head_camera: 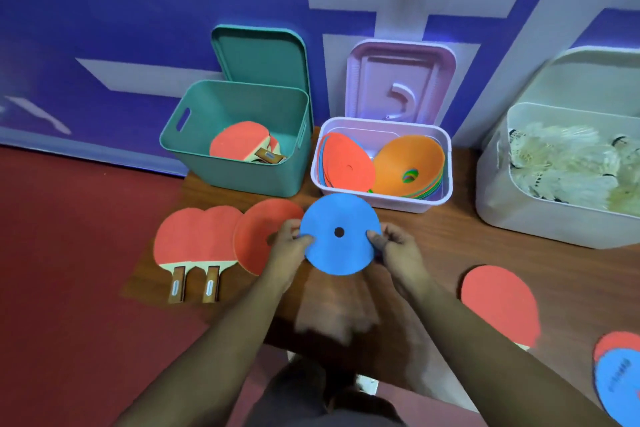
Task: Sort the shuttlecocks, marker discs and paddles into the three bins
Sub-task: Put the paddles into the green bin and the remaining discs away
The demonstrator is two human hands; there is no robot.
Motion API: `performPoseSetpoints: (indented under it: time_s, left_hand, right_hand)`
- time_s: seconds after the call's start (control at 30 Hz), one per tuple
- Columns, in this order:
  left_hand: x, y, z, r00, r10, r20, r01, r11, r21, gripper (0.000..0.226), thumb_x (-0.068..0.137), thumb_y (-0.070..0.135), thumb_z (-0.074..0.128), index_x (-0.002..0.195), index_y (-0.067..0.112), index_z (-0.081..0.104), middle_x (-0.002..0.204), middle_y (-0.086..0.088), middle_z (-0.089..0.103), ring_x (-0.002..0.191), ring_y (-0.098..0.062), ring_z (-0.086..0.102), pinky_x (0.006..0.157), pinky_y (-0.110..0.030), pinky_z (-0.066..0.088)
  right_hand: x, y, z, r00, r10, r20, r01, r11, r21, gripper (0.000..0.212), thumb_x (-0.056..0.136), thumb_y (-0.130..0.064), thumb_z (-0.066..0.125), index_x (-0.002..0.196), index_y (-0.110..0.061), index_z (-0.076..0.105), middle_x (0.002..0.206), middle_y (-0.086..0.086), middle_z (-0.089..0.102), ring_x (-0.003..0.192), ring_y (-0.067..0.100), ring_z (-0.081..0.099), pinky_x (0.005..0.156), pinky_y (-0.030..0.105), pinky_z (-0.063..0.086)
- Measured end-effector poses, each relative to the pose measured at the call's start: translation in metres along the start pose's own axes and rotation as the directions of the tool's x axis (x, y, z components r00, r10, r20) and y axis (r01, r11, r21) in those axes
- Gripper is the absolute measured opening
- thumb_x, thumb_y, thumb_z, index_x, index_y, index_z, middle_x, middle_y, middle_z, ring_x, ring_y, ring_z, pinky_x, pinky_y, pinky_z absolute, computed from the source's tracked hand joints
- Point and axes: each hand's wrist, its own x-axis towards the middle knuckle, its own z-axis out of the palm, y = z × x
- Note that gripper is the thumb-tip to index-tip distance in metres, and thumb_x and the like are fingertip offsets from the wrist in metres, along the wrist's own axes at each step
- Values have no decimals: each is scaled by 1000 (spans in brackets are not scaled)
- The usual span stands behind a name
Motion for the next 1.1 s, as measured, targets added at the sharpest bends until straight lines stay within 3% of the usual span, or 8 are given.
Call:
performPoseSetpoints:
  time_s: [0.17,0.37,0.6,0.73,0.83,0.93,1.03,1.1]
  left_hand:
    - [10,58,6,984,95,147,-78,990,-120,47,88,-8,55,125,21,51,109,-1,67,98,-23,68,78,-43,57]
    - [80,95,29,944,300,136,-329,866,376,53,81,5,60,131,13,45,121,-12,61,106,-26,61,90,-41,52]
    - [155,108,50,905,405,128,-364,585,725,61,86,11,61,143,13,41,126,-20,53,116,-34,52,98,-35,41]
    - [148,99,36,912,364,189,-383,592,709,43,88,12,60,131,9,56,126,-17,57,117,-30,54,99,-30,39]
    - [122,78,7,880,407,246,-468,652,597,27,85,3,56,109,10,67,108,-8,65,98,-18,64,87,-25,49]
    - [95,47,-31,893,389,226,-439,650,620,23,84,-2,56,94,15,68,95,-2,63,86,-12,63,77,-17,46]
    - [87,12,-75,931,362,55,-291,640,711,26,76,-1,61,96,13,68,96,-4,61,94,-23,61,89,-29,46]
    - [91,-6,-98,952,295,-84,-125,624,771,37,73,8,62,110,7,64,104,-14,59,104,-33,55,98,-37,42]
  right_hand:
    - [22,-38,2,986,-108,-125,95,990,-106,14,89,-13,66,87,-3,57,69,11,52,59,20,46,56,33,38]
    - [65,-69,1,976,-99,-194,53,972,-227,33,77,4,61,107,-4,51,73,16,63,57,26,60,57,36,47]
    - [128,-67,14,988,-19,-150,-32,943,-330,31,70,-22,59,95,-6,65,86,15,67,80,32,66,80,48,54]
    - [106,-64,21,978,-170,-124,69,816,-574,30,83,-17,60,112,-7,63,108,8,63,95,27,62,90,40,49]
    - [79,-47,37,939,-335,-82,224,773,-593,13,84,-4,57,93,-13,61,93,6,61,84,25,59,79,41,49]
    - [65,-31,63,974,-225,-41,157,790,-592,7,85,-14,61,92,-13,62,89,5,68,84,25,64,77,39,51]
    - [67,-13,93,996,91,16,-65,809,-585,30,88,-25,65,113,-8,61,110,8,70,104,25,65,82,29,45]
    - [70,-7,115,983,143,112,-53,816,-576,33,90,-22,65,118,-5,59,114,6,67,109,20,62,84,24,44]
